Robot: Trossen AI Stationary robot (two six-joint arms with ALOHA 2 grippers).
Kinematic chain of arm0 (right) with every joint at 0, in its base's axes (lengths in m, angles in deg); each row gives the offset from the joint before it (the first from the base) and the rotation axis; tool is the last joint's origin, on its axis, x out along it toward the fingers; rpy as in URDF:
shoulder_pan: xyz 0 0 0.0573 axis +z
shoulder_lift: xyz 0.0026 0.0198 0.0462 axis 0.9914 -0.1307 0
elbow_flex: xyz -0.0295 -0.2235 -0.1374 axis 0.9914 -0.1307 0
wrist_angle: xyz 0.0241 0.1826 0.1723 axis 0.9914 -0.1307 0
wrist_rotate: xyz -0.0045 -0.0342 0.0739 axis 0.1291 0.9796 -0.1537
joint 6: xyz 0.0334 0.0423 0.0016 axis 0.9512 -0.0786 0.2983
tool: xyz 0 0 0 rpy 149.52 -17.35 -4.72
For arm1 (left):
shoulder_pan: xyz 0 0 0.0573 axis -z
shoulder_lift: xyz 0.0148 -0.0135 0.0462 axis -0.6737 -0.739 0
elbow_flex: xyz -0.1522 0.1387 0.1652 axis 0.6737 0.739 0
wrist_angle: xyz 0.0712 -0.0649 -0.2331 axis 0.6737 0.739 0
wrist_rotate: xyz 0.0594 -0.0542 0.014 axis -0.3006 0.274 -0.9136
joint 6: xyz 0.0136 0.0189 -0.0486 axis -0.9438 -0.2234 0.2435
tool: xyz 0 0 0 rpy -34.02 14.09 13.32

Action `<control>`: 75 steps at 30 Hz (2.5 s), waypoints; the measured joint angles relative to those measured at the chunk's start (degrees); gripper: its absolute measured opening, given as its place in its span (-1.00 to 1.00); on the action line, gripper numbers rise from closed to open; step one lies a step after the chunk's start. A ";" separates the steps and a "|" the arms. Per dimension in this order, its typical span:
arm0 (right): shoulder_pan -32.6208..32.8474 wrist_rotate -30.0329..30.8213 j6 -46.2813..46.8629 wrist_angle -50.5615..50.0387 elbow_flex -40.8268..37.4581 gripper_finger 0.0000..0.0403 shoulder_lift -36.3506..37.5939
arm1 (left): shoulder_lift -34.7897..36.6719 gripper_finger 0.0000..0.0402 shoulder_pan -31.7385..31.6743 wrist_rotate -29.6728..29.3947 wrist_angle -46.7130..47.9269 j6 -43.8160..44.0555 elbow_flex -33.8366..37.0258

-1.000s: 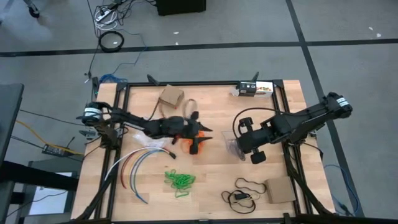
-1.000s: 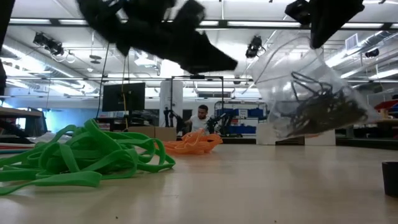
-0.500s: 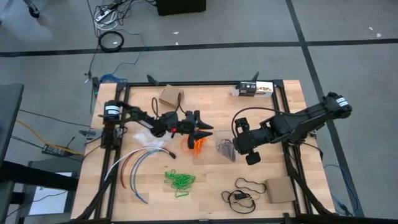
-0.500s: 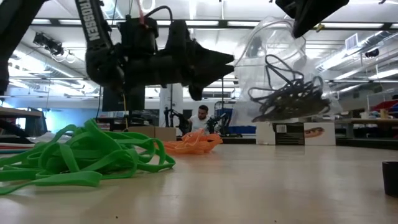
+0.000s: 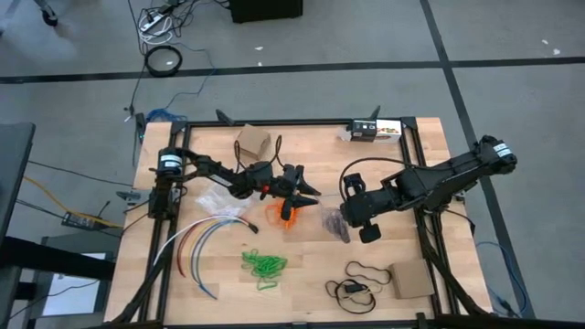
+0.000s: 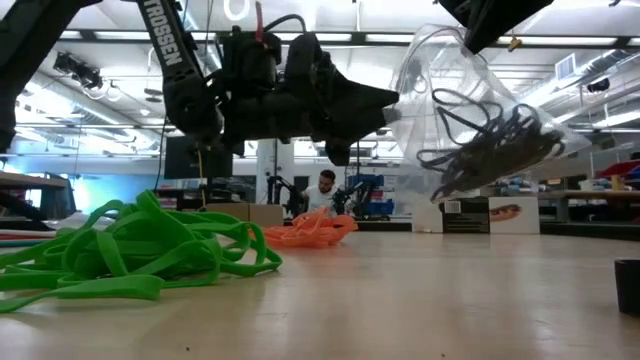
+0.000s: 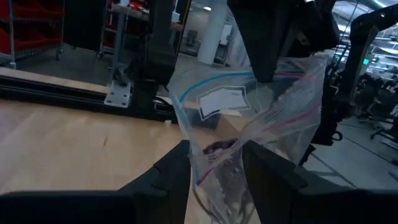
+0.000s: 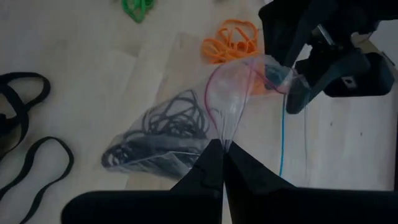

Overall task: Sort rubber bands
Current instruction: Close the transparent zip bag

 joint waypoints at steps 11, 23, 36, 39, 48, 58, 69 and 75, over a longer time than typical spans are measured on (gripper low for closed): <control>0.00 1.13 -0.24 0.15 -0.01 -1.00 0.00 | -0.13 -0.49 -0.30 4.06 0.11 0.38 0.00; -0.02 0.21 0.17 -11.45 0.00 -1.00 0.00 | 1.41 -0.98 -2.47 18.39 -2.52 6.75 0.00; -0.63 -0.25 0.37 -8.12 0.07 -0.96 0.08 | 14.80 -0.99 -2.05 20.74 41.64 -10.91 -3.11; -1.19 1.23 3.71 -8.46 0.00 -0.82 0.20 | 17.70 -0.99 -1.57 18.47 54.15 -17.06 -5.72; -2.03 2.60 18.36 -10.32 -2.46 -0.22 2.02 | 21.97 -0.99 -0.46 9.59 74.34 -26.66 -12.16; 1.95 5.08 25.77 15.42 -24.12 -0.15 13.04 | 22.43 -0.99 -0.12 7.90 77.45 -26.97 -13.77; 5.96 19.54 24.21 60.71 -47.45 -0.20 12.18 | 22.41 -0.99 0.36 5.04 76.12 -26.38 -13.77; 6.80 24.11 18.29 72.39 -48.85 -0.29 8.44 | 22.38 -0.99 0.70 4.23 75.05 -25.06 -13.78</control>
